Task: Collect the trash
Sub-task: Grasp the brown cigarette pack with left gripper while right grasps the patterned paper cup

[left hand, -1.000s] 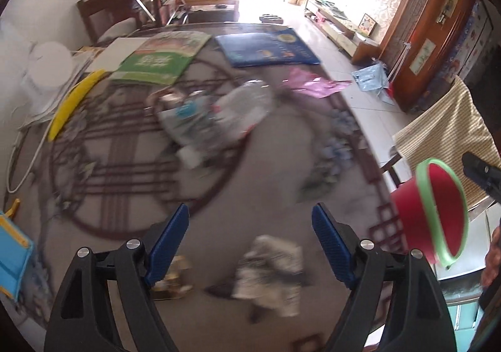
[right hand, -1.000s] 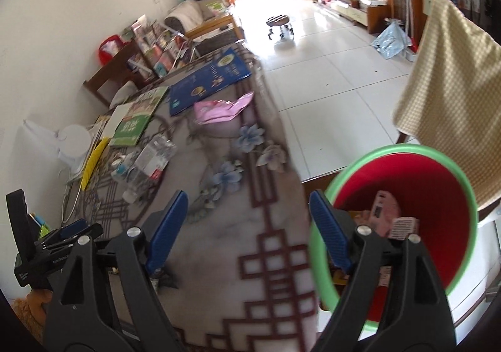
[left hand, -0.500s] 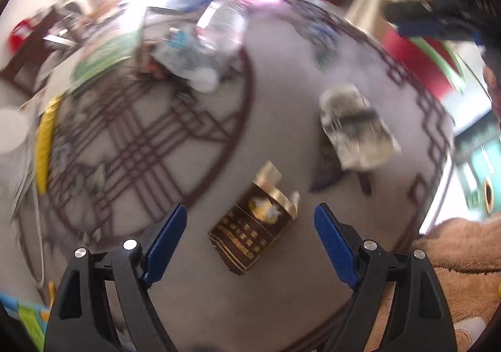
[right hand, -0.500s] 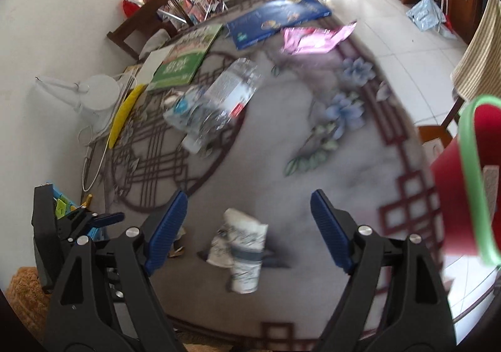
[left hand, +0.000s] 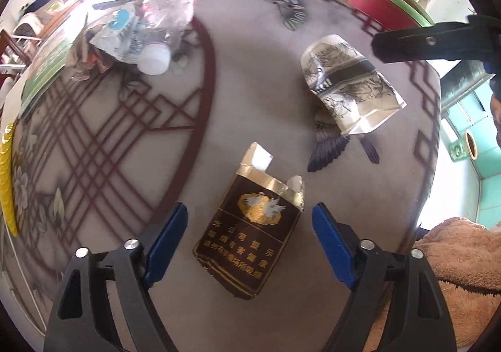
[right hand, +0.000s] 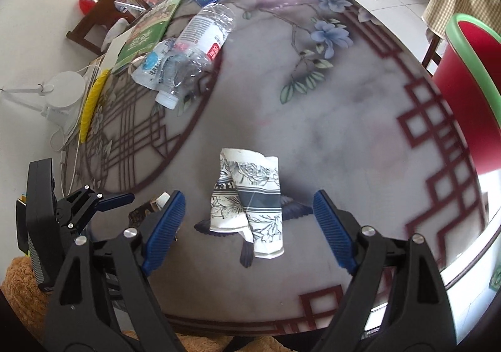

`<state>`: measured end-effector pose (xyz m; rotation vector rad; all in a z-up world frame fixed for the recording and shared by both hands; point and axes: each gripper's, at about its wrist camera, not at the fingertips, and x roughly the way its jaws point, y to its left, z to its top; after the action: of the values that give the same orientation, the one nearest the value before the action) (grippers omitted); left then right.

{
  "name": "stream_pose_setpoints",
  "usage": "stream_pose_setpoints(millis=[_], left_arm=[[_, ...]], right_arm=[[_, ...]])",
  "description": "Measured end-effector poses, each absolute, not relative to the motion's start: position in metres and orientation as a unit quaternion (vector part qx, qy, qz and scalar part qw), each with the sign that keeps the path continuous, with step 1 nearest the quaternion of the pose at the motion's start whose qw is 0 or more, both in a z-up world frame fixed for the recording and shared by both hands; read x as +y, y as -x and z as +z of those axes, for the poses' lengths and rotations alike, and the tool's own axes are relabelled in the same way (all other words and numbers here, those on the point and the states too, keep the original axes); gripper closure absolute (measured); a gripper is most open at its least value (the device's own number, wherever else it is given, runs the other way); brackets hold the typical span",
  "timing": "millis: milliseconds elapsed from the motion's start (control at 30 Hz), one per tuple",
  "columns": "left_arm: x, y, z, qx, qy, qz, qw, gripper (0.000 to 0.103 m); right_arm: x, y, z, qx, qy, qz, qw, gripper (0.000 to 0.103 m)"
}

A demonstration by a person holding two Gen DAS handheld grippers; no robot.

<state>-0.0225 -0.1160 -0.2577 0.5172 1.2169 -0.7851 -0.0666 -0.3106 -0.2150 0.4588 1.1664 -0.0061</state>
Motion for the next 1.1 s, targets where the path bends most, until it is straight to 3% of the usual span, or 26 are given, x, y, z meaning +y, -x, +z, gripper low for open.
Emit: stream_pose_setpoints(millis=[67, 200, 300, 933, 967, 1033, 1100], left_arm=[[-0.118, 0.024, -0.260, 0.557, -0.233, -0.360, 0.711, 0.044], [-0.117, 0.025, -0.258, 0.556, -0.218, -0.368, 0.713, 0.050], [-0.106, 0.017, -0.248, 0.553, -0.177, -0.355, 0.732, 0.052], [-0.064, -0.027, -0.163, 0.509, 0.037, -0.260, 0.820, 0.052], [-0.065, -0.028, -0.159, 0.504, 0.039, -0.256, 0.824, 0.052], [-0.069, -0.029, -0.152, 0.488, 0.035, -0.245, 0.837, 0.052], [-0.071, -0.029, -0.145, 0.477, 0.030, -0.237, 0.846, 0.052]], right_arm=[[-0.310, 0.067, -0.219, 0.548, -0.221, -0.005, 0.807, 0.027], [-0.305, 0.065, -0.223, 0.550, -0.227, -0.004, 0.804, 0.036], [-0.302, 0.063, -0.225, 0.552, -0.225, -0.003, 0.803, 0.036], [-0.296, 0.049, -0.246, 0.570, -0.229, -0.009, 0.789, 0.036], [-0.295, 0.049, -0.248, 0.572, -0.227, -0.008, 0.788, 0.039], [-0.294, 0.050, -0.248, 0.572, -0.225, -0.006, 0.788, 0.062], [-0.294, 0.049, -0.246, 0.569, -0.226, -0.002, 0.790, 0.068]])
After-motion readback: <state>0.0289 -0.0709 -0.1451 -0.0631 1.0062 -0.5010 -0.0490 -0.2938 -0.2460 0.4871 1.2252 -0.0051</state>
